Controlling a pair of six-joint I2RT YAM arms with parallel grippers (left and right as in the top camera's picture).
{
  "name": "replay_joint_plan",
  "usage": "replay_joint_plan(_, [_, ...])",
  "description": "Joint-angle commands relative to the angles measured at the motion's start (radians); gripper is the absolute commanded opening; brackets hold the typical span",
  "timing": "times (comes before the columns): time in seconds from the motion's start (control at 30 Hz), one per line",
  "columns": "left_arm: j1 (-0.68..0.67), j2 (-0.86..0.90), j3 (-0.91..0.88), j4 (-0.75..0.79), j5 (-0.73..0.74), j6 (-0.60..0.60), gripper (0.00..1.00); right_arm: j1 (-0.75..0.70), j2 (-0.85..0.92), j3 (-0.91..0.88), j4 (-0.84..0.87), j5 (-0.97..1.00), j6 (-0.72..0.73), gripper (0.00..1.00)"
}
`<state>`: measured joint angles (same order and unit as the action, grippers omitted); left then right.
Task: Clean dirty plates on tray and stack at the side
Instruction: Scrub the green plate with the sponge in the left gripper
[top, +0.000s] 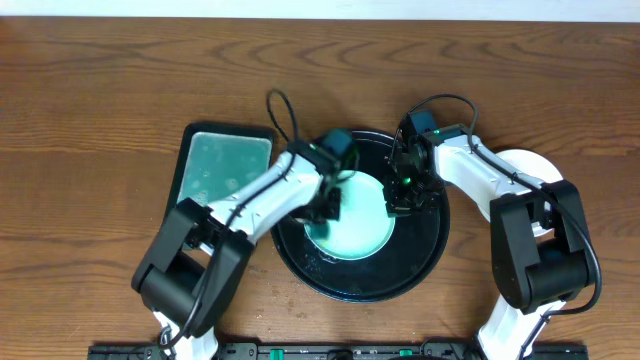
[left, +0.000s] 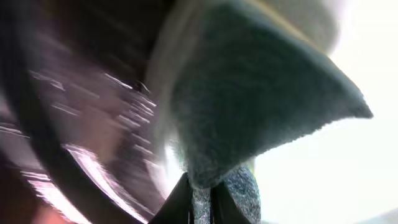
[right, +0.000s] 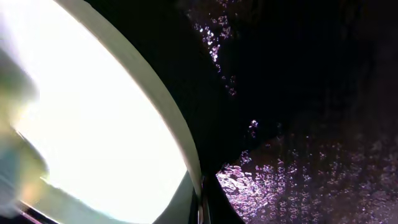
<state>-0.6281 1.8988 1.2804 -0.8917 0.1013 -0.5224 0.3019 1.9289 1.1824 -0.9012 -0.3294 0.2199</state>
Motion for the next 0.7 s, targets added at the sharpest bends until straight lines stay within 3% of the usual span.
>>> replay_joint_plan(0.0, [0.055, 0.028, 0.046, -0.019, -0.251, 0.032, 0.07, 0.013, 0.012, -0.009, 0.008, 0.026, 0.012, 0.01])
replay_joint_plan(0.13, [0.063, 0.039, 0.048, 0.047, -0.169, 0.033, 0.07, 0.013, 0.012, -0.009, 0.007, 0.026, 0.012, 0.01])
replay_joint_plan(0.67, [-0.003, 0.233, 0.045, 0.386, 0.742, 0.104, 0.07, 0.014, 0.012, -0.009, 0.007, 0.026, 0.012, 0.01])
